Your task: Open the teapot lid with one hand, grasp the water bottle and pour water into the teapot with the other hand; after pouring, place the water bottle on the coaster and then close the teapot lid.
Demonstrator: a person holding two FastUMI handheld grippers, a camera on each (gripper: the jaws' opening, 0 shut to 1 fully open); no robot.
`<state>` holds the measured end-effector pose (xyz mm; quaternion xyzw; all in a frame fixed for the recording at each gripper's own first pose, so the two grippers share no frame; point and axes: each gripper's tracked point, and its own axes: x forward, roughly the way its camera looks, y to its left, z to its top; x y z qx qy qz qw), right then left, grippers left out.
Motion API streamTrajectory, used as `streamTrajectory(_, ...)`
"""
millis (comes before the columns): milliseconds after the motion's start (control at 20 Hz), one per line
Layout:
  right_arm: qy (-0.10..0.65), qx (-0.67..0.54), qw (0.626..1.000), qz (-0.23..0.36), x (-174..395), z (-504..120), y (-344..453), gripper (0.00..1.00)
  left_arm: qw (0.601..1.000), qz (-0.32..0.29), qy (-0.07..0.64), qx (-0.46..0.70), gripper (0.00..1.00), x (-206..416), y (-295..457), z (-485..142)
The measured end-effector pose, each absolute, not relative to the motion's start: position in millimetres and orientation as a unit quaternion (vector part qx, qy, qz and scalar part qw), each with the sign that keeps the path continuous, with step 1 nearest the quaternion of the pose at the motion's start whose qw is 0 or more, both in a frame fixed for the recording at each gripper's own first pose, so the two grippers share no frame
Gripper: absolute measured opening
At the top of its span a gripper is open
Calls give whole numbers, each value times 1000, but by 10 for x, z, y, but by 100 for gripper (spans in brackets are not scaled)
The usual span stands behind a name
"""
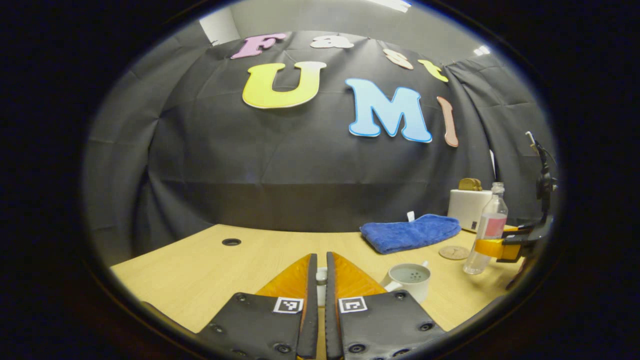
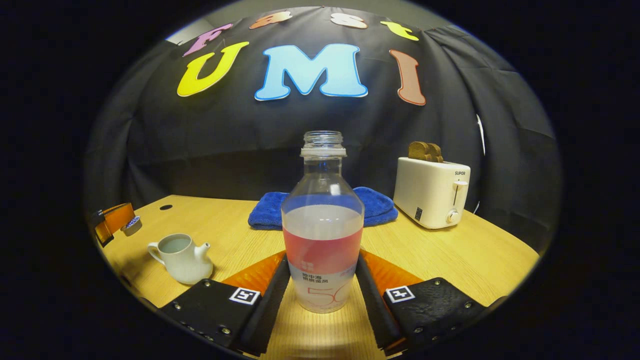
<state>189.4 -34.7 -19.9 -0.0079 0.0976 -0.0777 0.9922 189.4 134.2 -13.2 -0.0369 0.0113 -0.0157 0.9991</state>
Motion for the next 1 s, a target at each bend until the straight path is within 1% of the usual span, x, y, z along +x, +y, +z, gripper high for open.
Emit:
streamTrajectory(150,95,-85,988,-91,1880,-157,-289,76,999,-27,18,-44,13,1889,1256,-148)
streamTrajectory(300,100,-194,970,-111,1873,-158,-283,75,998,-30,15,-47,13,1895,1250,-140)
streamTrajectory(500,111,-282,946,-112,1892,-119,-247,75,998,-31,14,-55,12,1895,1277,-137)
streamTrajectory(650,100,-337,929,-118,1916,27,-292,75,998,-25,15,-61,13,1906,1341,-144)
streamTrajectory(800,89,-407,902,-116,1940,134,-283,75,997,-24,17,-66,12,1909,1377,-149)
streamTrajectory(1000,78,-517,845,-108,1959,216,-224,75,997,-20,18,-68,13,1925,1432,-157)
